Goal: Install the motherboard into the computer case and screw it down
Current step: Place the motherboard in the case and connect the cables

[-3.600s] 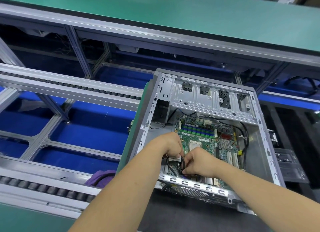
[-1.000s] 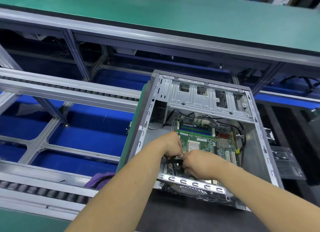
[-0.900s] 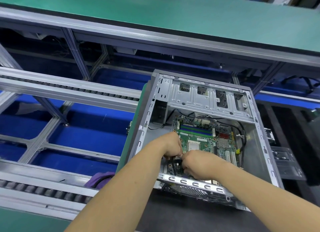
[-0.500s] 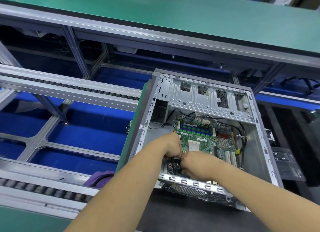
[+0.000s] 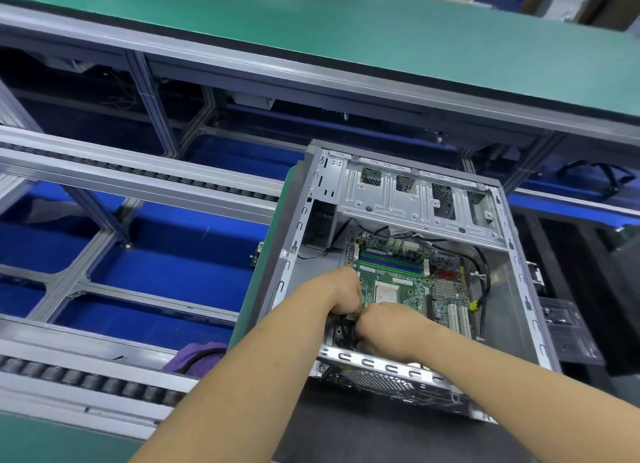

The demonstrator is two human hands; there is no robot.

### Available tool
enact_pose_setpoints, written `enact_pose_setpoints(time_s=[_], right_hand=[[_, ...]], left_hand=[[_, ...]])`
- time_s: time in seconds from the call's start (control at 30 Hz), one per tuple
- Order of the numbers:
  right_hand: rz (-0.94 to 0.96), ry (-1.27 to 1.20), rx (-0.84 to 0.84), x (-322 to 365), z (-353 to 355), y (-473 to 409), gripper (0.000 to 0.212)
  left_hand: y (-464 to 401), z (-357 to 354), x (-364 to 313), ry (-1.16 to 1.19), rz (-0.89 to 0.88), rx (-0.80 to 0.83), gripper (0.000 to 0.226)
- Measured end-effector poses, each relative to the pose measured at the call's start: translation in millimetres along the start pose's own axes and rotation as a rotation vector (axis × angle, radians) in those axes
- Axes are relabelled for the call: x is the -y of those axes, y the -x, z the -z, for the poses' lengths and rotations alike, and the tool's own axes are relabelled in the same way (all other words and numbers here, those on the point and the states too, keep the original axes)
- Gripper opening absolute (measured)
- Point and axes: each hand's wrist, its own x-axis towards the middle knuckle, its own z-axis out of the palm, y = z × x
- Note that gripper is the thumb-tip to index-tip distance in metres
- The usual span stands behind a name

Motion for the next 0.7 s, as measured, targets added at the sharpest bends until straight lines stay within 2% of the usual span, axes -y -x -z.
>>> enact_pose_setpoints(time_s=[0.23,0.4,0.6,0.7], right_hand=[[-0.061,-0.058,-0.032,3.8,0.4,-5.7,0.012],[-0.043,-0.071,-0.048,5.8,0.3,-10.2,0.01],[0.004,-0.092,-0.02,6.1,-1.1,-13.6,0.01],[0.057,-0.06,-0.015,6.7,-1.2,-13.9,0.011]], left_hand=[[2.1,1.6,-1.8,0.001,0.02,-0.023,0.032],[1.7,2.3,-2.0,-0.036,0.043,-0.023,0.015],[-3.2,-0.1,0.6,-0.14,0.026,-0.008,0.022],[-4.2,-0.7,2.1,-0.169,0.01,0.013,0.015]])
